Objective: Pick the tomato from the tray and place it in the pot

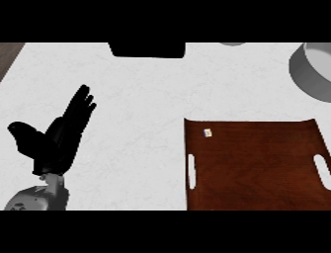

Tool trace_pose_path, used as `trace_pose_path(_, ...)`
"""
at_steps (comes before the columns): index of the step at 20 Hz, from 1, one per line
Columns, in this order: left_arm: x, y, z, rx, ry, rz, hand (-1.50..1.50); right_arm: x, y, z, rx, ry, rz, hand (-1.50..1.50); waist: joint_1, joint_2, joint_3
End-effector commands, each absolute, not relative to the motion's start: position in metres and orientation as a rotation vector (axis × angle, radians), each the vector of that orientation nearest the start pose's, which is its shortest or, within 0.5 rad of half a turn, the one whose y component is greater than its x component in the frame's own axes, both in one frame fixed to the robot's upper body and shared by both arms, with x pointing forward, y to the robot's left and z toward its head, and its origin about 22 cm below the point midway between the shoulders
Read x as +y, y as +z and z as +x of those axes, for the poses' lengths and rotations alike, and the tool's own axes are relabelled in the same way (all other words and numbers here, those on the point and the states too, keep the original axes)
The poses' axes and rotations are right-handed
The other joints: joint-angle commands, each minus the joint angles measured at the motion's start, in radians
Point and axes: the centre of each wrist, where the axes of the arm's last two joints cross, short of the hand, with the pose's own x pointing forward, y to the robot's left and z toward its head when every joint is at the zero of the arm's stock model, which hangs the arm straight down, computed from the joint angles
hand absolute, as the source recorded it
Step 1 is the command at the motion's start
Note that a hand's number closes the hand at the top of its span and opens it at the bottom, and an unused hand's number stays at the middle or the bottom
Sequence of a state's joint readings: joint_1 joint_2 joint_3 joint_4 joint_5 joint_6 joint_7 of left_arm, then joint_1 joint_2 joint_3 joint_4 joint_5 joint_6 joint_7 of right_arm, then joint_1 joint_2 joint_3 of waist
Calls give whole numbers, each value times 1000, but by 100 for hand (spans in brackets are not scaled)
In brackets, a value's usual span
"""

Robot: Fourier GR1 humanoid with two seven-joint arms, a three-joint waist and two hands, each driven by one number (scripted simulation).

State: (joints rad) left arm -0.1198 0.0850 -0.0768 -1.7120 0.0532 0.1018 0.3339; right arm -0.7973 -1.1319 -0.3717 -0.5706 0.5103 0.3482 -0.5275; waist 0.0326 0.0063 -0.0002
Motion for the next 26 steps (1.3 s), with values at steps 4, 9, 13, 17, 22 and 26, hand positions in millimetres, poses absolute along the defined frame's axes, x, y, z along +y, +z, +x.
trace_pose_path(4, 218, 65, 264, -1489, -55, -32, 0, -530, 266, 336, -1534, 736, -1021, 150, 16, 7, 2)
trace_pose_path(9, 213, 64, 271, -1490, -38, -12, 0, -526, 235, 344, -1448, 858, -912, 150, 8, 8, 2)
trace_pose_path(13, 218, 79, 266, -1484, -56, -18, 0, -521, 210, 353, -1378, 661, -764, -150, 15, 7, 3)
trace_pose_path(17, 227, 64, 272, -1498, -55, -17, 0, -510, 186, 362, -1345, 611, -623, -150, 14, 12, 3)
trace_pose_path(22, 210, 58, 267, -1490, -51, -33, 0, -516, 203, 360, -1561, 360, -538, -150, 7, 10, 4)
trace_pose_path(26, 208, 61, 270, -1483, -39, -28, 0, -532, 219, 347, -1710, 140, -588, -150, 0, 10, 4)
